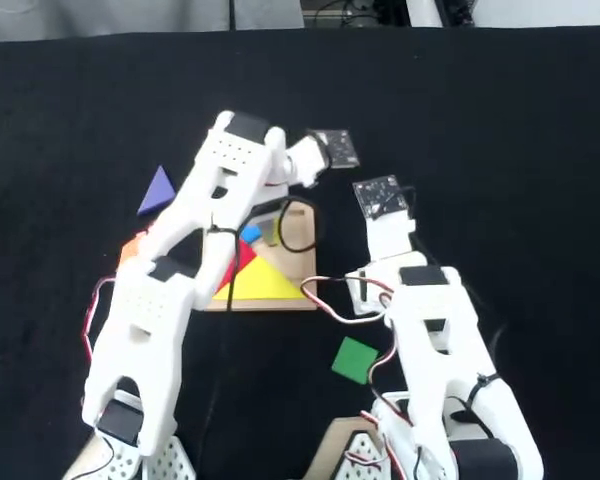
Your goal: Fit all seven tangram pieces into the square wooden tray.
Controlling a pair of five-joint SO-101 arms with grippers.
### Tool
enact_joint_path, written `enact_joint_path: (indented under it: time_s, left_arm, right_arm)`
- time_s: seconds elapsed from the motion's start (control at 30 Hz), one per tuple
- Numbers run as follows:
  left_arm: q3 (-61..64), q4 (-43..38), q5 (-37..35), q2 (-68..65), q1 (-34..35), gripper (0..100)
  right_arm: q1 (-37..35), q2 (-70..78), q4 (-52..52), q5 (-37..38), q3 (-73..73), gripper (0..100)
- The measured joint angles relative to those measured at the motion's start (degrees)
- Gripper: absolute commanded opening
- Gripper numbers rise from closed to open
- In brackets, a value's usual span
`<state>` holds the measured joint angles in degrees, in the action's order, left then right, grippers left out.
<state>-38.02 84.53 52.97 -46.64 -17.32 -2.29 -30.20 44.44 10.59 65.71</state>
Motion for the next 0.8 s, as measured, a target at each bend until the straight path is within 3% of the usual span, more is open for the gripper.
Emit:
enact_joint_path:
  time_s: [0.27, 0.63, 0.8]
  left_arm:
    - [0.00, -5.71, -0.09, -2.81, 1.85, 24]
    - [-0.53, -5.80, -0.09, -2.90, 7.21, 24]
    - [-0.53, -5.89, 3.16, -2.90, 7.65, 24]
  right_arm:
    - [0.00, 0.00, 0.00, 0.00, 0.00, 1.1]
    - [0.00, 0.00, 0.00, 0.00, 0.00, 1.1]
    - [0.00, 0.00, 0.00, 0.00, 0.00, 1.1]
